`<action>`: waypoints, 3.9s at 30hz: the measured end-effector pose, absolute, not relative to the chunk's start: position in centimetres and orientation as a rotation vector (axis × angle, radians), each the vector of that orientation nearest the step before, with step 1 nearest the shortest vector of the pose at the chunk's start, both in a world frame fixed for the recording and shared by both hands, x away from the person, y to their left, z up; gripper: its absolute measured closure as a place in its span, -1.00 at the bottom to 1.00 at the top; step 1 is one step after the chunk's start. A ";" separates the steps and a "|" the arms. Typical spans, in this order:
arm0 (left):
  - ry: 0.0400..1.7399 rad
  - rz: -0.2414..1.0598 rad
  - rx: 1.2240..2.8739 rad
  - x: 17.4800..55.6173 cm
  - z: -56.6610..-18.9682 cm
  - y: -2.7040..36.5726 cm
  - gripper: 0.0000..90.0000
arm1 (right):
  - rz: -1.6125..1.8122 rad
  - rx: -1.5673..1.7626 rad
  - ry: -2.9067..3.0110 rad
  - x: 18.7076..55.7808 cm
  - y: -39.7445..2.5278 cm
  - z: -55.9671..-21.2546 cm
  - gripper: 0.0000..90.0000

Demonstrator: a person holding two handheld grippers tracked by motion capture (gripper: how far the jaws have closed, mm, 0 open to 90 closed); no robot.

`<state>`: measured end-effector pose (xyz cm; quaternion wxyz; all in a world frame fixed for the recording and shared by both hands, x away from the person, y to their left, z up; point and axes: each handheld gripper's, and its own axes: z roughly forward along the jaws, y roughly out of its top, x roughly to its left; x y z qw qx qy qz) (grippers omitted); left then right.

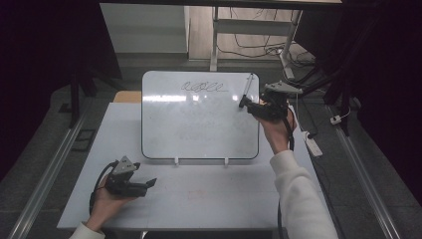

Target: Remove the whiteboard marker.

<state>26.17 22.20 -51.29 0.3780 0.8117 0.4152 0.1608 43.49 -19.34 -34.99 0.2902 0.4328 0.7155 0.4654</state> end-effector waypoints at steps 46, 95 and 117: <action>1.057 0.436 2.085 26.1 -51.4 22.5 -0.62 | 1.084 1.373 1.732 52.6 -15.2 -35.5 0.70; 0.890 0.439 1.962 29.9 -44.4 17.3 -0.52 | 1.616 1.170 1.815 39.8 -17.7 -38.7 0.80; 0.696 0.228 1.918 33.7 -42.6 8.7 -0.18 | 1.824 1.141 1.882 34.6 -16.1 -43.0 0.80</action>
